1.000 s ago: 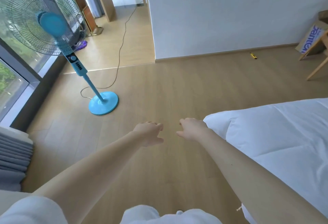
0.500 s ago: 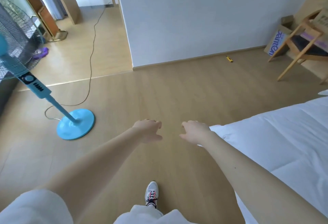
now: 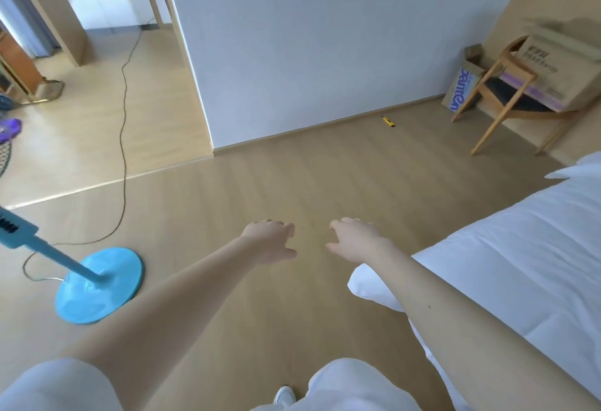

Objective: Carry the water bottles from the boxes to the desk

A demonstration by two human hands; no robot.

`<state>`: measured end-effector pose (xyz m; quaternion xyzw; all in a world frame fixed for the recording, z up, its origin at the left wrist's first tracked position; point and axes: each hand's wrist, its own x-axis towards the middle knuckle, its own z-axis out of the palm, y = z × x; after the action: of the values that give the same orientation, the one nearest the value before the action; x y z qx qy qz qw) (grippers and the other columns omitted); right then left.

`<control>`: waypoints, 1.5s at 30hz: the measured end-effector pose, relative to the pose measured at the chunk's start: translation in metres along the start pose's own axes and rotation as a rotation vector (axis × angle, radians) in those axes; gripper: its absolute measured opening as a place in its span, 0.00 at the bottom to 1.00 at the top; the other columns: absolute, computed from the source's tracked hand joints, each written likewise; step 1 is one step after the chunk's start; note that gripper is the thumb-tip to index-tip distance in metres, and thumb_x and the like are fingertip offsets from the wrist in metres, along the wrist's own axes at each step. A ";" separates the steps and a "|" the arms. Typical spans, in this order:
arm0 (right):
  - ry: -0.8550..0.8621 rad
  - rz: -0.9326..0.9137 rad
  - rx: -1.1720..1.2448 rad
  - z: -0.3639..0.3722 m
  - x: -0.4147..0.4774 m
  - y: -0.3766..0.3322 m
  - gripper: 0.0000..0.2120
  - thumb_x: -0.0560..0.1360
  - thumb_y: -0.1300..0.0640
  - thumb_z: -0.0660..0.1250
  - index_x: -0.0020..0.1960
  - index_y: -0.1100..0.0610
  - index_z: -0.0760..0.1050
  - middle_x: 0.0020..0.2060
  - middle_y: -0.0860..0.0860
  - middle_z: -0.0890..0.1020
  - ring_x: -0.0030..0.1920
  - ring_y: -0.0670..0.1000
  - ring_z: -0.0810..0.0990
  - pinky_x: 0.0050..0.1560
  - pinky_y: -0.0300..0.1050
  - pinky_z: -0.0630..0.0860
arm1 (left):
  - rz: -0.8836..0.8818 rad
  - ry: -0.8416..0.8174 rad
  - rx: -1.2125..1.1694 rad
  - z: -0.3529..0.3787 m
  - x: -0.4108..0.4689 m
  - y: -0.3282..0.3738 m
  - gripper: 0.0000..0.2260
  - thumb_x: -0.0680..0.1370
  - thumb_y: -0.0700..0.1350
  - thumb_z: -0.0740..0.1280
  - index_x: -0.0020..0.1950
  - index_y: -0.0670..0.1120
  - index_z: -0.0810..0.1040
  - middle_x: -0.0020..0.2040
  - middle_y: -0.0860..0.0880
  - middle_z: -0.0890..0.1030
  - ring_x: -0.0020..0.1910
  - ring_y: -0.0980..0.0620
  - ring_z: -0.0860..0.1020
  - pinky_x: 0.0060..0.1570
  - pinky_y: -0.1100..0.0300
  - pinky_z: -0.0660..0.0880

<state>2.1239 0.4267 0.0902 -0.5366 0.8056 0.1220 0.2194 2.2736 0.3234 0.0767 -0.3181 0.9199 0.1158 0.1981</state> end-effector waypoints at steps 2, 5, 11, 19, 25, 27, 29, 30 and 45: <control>-0.002 0.011 0.006 -0.008 0.012 0.001 0.23 0.81 0.46 0.57 0.72 0.56 0.64 0.67 0.54 0.71 0.68 0.57 0.69 0.66 0.51 0.67 | 0.007 0.003 -0.004 -0.006 0.013 -0.007 0.22 0.80 0.56 0.60 0.71 0.50 0.65 0.65 0.50 0.74 0.66 0.48 0.69 0.50 0.59 0.65; -0.013 0.010 0.014 -0.014 0.034 0.006 0.23 0.81 0.46 0.57 0.72 0.55 0.64 0.67 0.54 0.71 0.68 0.57 0.69 0.65 0.51 0.66 | 0.007 -0.004 0.009 -0.011 0.034 -0.018 0.22 0.80 0.56 0.60 0.71 0.49 0.65 0.65 0.50 0.74 0.66 0.48 0.70 0.54 0.58 0.67; 0.000 -0.009 0.048 -0.039 0.099 0.027 0.23 0.81 0.46 0.58 0.72 0.55 0.64 0.68 0.53 0.71 0.69 0.57 0.69 0.64 0.52 0.67 | 0.005 -0.024 0.065 -0.040 0.095 -0.032 0.22 0.80 0.56 0.60 0.71 0.49 0.65 0.65 0.50 0.74 0.66 0.49 0.69 0.60 0.56 0.65; 0.045 -0.003 0.118 -0.111 0.208 0.094 0.24 0.81 0.45 0.57 0.73 0.55 0.62 0.69 0.53 0.70 0.68 0.57 0.70 0.62 0.53 0.69 | 0.016 -0.037 0.152 -0.125 0.220 -0.033 0.22 0.81 0.55 0.59 0.72 0.48 0.64 0.64 0.49 0.74 0.65 0.49 0.70 0.61 0.56 0.65; 0.047 0.063 0.160 -0.144 0.260 0.161 0.24 0.82 0.45 0.57 0.74 0.55 0.61 0.70 0.54 0.69 0.68 0.57 0.68 0.61 0.52 0.69 | 0.073 -0.046 0.200 -0.164 0.310 0.002 0.22 0.80 0.55 0.59 0.72 0.48 0.65 0.63 0.49 0.74 0.65 0.49 0.70 0.60 0.56 0.65; 0.042 0.096 0.176 -0.147 0.270 0.182 0.24 0.82 0.45 0.57 0.74 0.55 0.60 0.69 0.54 0.69 0.68 0.57 0.68 0.61 0.53 0.69 | 0.110 -0.058 0.219 -0.169 0.333 0.017 0.22 0.80 0.56 0.59 0.71 0.47 0.65 0.64 0.48 0.74 0.65 0.48 0.70 0.60 0.56 0.65; 0.031 0.129 0.192 -0.149 0.277 0.202 0.24 0.81 0.46 0.57 0.74 0.55 0.61 0.69 0.54 0.69 0.68 0.58 0.68 0.61 0.53 0.69 | 0.146 -0.075 0.233 -0.176 0.354 0.031 0.22 0.80 0.56 0.59 0.71 0.47 0.65 0.64 0.48 0.74 0.65 0.48 0.70 0.60 0.56 0.65; 0.032 0.145 0.203 -0.150 0.280 0.211 0.24 0.81 0.46 0.57 0.74 0.55 0.61 0.69 0.54 0.69 0.68 0.58 0.69 0.62 0.53 0.70 | 0.164 -0.075 0.243 -0.180 0.365 0.037 0.22 0.80 0.55 0.59 0.71 0.47 0.65 0.64 0.48 0.74 0.65 0.48 0.70 0.60 0.56 0.65; 0.017 0.510 0.301 -0.176 0.345 0.347 0.25 0.81 0.45 0.58 0.74 0.55 0.61 0.69 0.54 0.70 0.69 0.56 0.69 0.65 0.53 0.70 | 0.520 -0.068 0.349 -0.237 0.555 0.124 0.21 0.80 0.56 0.60 0.70 0.47 0.66 0.64 0.48 0.74 0.65 0.48 0.68 0.63 0.54 0.63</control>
<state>1.6526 0.2077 0.0638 -0.2795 0.9252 0.0479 0.2520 1.7276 0.0398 0.0564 -0.0293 0.9692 0.0133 0.2442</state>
